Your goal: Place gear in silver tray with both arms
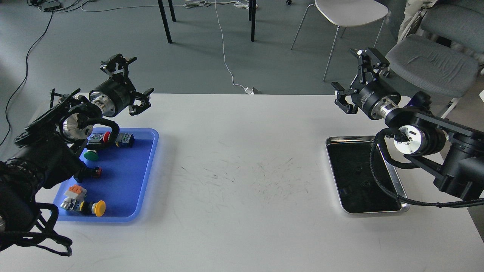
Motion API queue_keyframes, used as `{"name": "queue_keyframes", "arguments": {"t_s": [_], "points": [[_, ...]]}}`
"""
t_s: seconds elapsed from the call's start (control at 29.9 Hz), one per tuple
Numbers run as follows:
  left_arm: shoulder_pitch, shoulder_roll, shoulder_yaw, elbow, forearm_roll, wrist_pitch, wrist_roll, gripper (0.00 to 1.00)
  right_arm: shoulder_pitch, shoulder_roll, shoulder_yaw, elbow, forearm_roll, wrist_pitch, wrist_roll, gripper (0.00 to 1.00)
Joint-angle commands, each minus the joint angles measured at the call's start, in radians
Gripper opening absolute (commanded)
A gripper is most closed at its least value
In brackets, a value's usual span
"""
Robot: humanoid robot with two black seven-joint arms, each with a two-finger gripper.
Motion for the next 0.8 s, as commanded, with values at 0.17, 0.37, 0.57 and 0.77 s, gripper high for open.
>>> {"name": "queue_keyframes", "arguments": {"t_s": [0.17, 0.37, 0.57, 0.77], "points": [[0.005, -0.018, -0.064, -0.002, -0.004, 0.0, -0.036, 1.0, -0.026, -0.005, 0.047, -0.001, 0.001, -0.001, 0.0, 0.99], [0.005, -0.035, -0.067, -0.002, -0.008, 0.0, -0.033, 1.0, -0.023, -0.002, 0.079, -0.006, 0.001, -0.003, 0.0, 0.99], [0.007, -0.044, -0.063, 0.001, -0.008, 0.0, -0.031, 1.0, -0.028, -0.005, 0.08, -0.003, 0.001, -0.001, 0.001, 0.99], [0.012, -0.043, -0.061, 0.003, -0.007, 0.0, -0.03, 1.0, -0.025, -0.004, 0.08, -0.004, 0.001, -0.001, 0.003, 0.99]]}}
